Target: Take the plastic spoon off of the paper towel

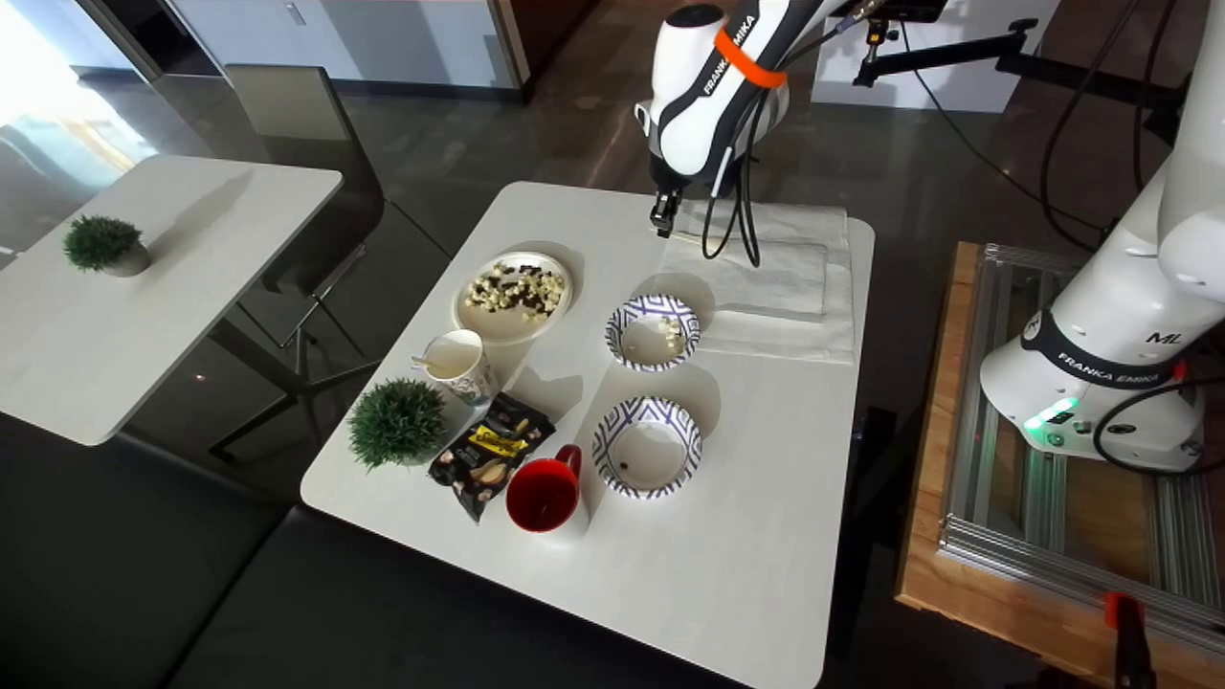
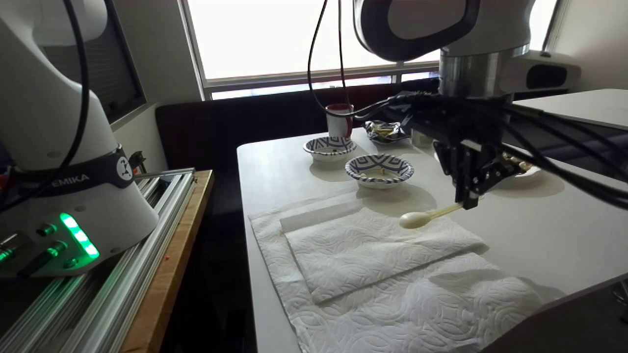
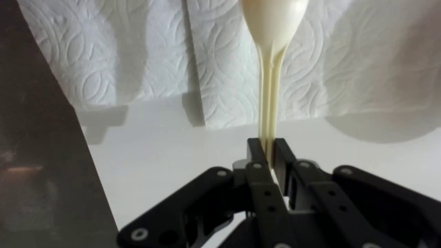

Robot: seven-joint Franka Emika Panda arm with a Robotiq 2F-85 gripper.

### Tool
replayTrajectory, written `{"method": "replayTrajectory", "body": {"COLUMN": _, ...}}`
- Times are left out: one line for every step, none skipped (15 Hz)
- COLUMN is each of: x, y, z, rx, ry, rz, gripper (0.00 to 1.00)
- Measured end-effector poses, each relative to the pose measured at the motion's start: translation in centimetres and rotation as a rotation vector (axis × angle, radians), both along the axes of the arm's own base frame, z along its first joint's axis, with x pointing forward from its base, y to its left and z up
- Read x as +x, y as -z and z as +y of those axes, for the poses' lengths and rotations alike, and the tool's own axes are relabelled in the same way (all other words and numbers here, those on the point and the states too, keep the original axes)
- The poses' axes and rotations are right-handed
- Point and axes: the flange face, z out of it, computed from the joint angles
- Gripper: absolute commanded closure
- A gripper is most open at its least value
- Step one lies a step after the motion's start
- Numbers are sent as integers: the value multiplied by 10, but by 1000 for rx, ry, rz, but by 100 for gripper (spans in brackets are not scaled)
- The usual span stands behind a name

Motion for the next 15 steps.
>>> {"method": "replayTrajectory", "body": {"x": 8, "y": -7, "z": 0, "rx": 2, "ry": 18, "rz": -14, "gripper": 94}}
{"method": "replayTrajectory", "body": {"x": 16, "y": -14, "z": -1, "rx": 10, "ry": 38, "rz": -21, "gripper": 93}}
{"method": "replayTrajectory", "body": {"x": 23, "y": -20, "z": -2, "rx": 18, "ry": 57, "rz": -24, "gripper": 93}}
{"method": "replayTrajectory", "body": {"x": 31, "y": -26, "z": -3, "rx": 25, "ry": 74, "rz": -28, "gripper": 88}}
{"method": "replayTrajectory", "body": {"x": 38, "y": -30, "z": -3, "rx": 30, "ry": 87, "rz": -28, "gripper": 88}}
{"method": "replayTrajectory", "body": {"x": 44, "y": -32, "z": -3, "rx": 33, "ry": 96, "rz": -28, "gripper": 88}}
{"method": "replayTrajectory", "body": {"x": 48, "y": -32, "z": -2, "rx": 36, "ry": 101, "rz": -28, "gripper": 88}}
{"method": "replayTrajectory", "body": {"x": 49, "y": -31, "z": -2, "rx": 37, "ry": 103, "rz": -26, "gripper": 88}}
{"method": "replayTrajectory", "body": {"x": 50, "y": -30, "z": -2, "rx": 37, "ry": 104, "rz": -25, "gripper": 88}}
{"method": "replayTrajectory", "body": {"x": 50, "y": -28, "z": -2, "rx": 38, "ry": 105, "rz": -23, "gripper": 94}}
{"method": "replayTrajectory", "body": {"x": 50, "y": -27, "z": -2, "rx": 38, "ry": 105, "rz": -21, "gripper": 94}}
{"method": "replayTrajectory", "body": {"x": 50, "y": -27, "z": -2, "rx": 38, "ry": 105, "rz": -20, "gripper": 94}}
{"method": "replayTrajectory", "body": {"x": 50, "y": -27, "z": -2, "rx": 38, "ry": 105, "rz": -21, "gripper": 94}}
{"method": "replayTrajectory", "body": {"x": 50, "y": -26, "z": -1, "rx": 37, "ry": 106, "rz": -21, "gripper": 94}}
{"method": "replayTrajectory", "body": {"x": 51, "y": -25, "z": 1, "rx": 37, "ry": 109, "rz": -20, "gripper": 94}}
